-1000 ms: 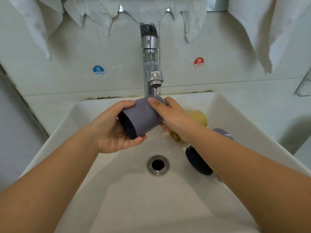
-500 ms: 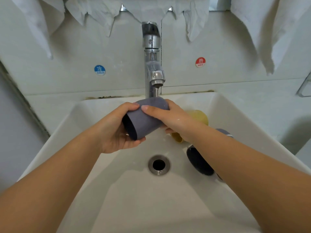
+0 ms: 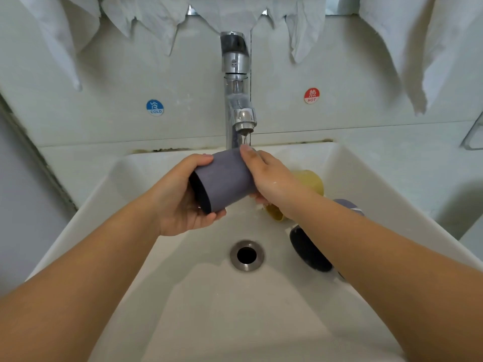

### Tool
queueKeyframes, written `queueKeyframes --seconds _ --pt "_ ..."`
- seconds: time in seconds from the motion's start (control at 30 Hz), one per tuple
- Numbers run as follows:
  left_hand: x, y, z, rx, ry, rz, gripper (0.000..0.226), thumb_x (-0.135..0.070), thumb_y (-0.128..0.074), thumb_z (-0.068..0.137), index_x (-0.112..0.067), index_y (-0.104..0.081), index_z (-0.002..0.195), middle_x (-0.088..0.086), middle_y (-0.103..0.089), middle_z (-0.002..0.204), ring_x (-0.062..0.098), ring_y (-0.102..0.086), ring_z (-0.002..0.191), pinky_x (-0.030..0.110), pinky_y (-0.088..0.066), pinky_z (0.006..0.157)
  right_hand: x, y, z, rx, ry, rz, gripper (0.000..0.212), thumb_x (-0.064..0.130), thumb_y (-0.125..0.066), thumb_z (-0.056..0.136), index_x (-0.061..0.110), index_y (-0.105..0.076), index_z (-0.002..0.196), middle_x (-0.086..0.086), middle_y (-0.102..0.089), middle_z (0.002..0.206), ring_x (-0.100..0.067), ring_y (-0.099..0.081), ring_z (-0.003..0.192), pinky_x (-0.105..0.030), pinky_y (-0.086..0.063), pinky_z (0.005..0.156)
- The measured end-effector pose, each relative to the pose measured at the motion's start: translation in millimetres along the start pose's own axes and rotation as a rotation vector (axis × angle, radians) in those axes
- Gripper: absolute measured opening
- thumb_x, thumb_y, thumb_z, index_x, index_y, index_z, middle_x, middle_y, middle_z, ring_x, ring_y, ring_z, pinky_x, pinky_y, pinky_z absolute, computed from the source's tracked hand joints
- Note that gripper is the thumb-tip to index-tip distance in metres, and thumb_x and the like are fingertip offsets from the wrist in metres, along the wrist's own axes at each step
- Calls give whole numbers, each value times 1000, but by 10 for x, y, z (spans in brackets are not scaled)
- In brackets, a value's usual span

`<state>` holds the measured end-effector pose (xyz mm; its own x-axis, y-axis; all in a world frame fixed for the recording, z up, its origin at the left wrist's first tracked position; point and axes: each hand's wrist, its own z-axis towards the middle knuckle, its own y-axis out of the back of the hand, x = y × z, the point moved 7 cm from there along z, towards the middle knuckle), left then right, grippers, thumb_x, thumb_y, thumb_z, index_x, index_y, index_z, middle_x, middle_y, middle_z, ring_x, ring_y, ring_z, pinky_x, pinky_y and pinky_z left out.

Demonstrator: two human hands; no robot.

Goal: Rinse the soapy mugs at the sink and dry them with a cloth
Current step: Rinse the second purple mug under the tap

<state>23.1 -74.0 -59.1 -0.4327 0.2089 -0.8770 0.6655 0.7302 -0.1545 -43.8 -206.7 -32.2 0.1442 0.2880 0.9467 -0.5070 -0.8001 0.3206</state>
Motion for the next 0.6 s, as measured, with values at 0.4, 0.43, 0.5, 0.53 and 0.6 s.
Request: queueKeyframes --seconds 0.4,0.43,0.5,0.53,0.6 --pt "124 35 37 83 201 -134 63 -63 -51 77 -8 -60 107 13 -60 87 27 -55 52 17 -44 41 10 -102 -40 144 -21 49 46 56 -33 98 36 -39 139 8 -52 121 -8 -59 87 -35 -58 79" --pt "127 52 47 83 202 -141 62 -62 -51 77 -9 -59 107 13 -60 89 27 -55 52 17 -44 41 -6 -113 -40 157 -49 53 48 56 -28 99 36 -37 141 8 -51 120 -8 -59 85 -36 -57 82" --pt "121 70 44 86 204 -162 61 -62 -50 78 -9 -60 106 14 -62 89 26 -53 51 16 -42 41 -31 -146 -31 200 -86 99 46 56 -25 99 36 -36 140 6 -52 122 -12 -62 90 -40 -55 87" --pt "116 75 37 94 208 -171 61 -61 -49 79 -8 -60 106 15 -63 89 26 -52 50 15 -41 41 -35 -162 -32 237 -93 127 44 55 -28 99 37 -36 139 5 -53 127 -16 -63 96 -41 -54 89" --pt "106 95 28 109 224 -199 63 -60 -45 80 -3 -62 102 17 -64 81 23 -51 46 14 -39 38 -7 -183 -42 321 -68 145 44 50 -41 98 38 -34 139 4 -54 132 -20 -61 106 -41 -53 90"
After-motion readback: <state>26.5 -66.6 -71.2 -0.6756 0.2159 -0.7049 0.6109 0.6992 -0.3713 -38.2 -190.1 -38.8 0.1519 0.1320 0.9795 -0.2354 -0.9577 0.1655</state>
